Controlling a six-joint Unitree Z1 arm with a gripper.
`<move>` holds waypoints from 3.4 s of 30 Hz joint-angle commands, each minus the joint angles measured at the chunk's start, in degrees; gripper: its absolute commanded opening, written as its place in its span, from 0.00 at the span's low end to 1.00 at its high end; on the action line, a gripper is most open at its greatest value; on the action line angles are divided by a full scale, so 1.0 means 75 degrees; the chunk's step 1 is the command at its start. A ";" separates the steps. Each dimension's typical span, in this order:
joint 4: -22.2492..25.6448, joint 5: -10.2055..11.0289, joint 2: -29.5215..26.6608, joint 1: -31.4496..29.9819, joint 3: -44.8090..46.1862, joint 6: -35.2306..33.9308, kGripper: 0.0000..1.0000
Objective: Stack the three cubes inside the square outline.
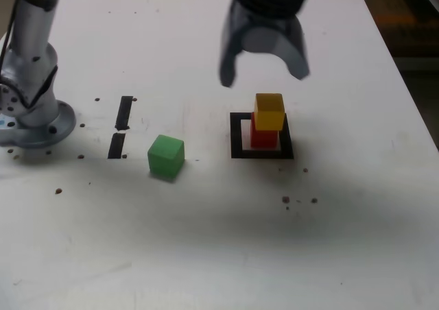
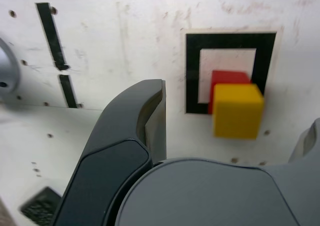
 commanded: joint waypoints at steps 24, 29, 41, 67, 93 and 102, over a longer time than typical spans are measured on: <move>-0.2562 -0.0615 -0.1449 -0.1899 0.4522 0.0718 0.99; -0.2715 -0.0735 -0.1117 -0.1899 0.4545 0.0728 0.98; -0.3075 -0.0970 -0.0607 -0.1899 0.4836 0.0685 0.84; -0.3103 -0.0857 -0.1295 -0.1729 0.5201 0.0361 0.11; 0.0553 -0.0210 -0.0679 -0.0603 -0.1089 -0.0661 0.04; 0.0555 -0.0219 -0.0351 -0.0409 -0.0723 -0.0527 0.04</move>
